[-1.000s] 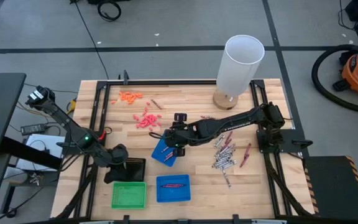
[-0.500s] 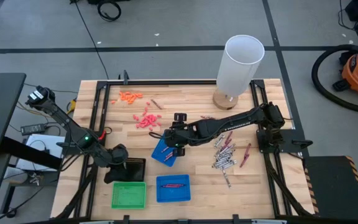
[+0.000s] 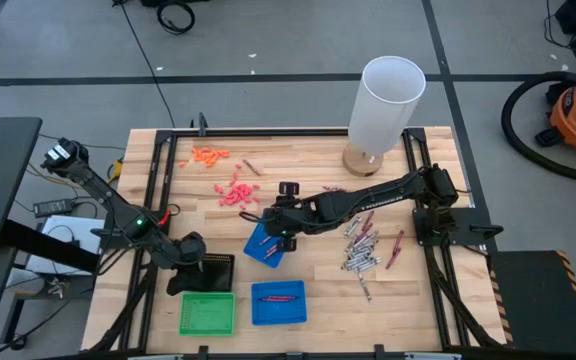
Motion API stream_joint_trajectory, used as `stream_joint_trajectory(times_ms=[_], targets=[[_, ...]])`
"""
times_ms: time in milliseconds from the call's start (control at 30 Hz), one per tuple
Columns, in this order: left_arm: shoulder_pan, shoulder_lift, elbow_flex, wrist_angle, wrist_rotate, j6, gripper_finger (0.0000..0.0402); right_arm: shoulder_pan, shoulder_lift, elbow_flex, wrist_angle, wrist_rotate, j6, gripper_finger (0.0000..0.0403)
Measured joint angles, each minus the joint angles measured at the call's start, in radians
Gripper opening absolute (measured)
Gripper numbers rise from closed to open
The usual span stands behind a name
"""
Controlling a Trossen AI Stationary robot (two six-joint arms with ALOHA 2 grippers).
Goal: Sort crayons
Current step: Put the black crayon into the black bin
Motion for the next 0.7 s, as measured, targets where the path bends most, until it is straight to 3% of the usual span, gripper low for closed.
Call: stream_joint_trajectory(times_ms=[700], targets=[[0.002, 0.0, 0.0, -0.11, 0.038, 0.006, 0.0044, 0.001, 0.0, 0.0, 0.043, -0.037, 0.001, 0.0199]])
